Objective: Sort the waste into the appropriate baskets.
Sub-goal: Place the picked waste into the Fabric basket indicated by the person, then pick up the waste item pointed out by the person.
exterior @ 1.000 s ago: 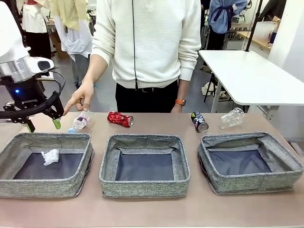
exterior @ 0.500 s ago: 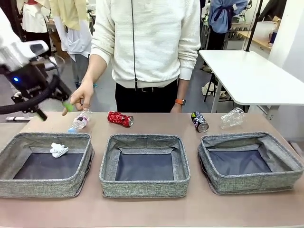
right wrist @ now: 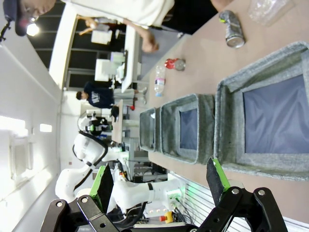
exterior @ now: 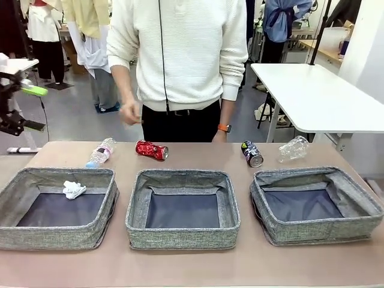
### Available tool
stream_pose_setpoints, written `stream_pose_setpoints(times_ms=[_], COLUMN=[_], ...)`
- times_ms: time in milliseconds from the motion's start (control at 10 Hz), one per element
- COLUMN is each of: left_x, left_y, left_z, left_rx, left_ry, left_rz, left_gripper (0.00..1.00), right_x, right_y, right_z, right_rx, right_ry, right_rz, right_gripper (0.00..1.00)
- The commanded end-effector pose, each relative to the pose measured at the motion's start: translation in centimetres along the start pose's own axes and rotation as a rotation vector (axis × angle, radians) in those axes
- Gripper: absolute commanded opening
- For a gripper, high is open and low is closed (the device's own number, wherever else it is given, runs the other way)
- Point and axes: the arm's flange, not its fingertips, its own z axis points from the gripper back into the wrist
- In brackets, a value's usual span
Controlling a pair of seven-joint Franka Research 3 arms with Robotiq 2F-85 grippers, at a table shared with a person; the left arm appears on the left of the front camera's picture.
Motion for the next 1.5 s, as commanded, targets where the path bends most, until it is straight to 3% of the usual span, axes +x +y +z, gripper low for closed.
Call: stream_pose_setpoints(times_ms=[0,100,200,1400], left_x=[-2.0,-2.6,-1.5,-1.5], left_y=[4.9,5.7,2.4,2.4], left_z=[1.8,1.5,1.8,1.8], left_rx=[-0.243,-0.140,-0.139,-0.139], left_ry=[-0.055,0.105,-0.043,-0.043], left_rz=[0.054,0.103,0.026,0.026], left_gripper=[1.00,1.00,1.00,1.00], right_x=[0.3,0.3,0.3,0.3], right_y=[0.1,0.1,0.1,0.1], right_z=[-0.1,-0.1,-0.1,-0.1], right_rx=[0.024,0.024,0.024,0.024], right_ry=[-0.010,-0.010,-0.010,-0.010], right_rz=[0.026,0.026,0.026,0.026], right_gripper=[1.00,1.00,1.00,1.00])
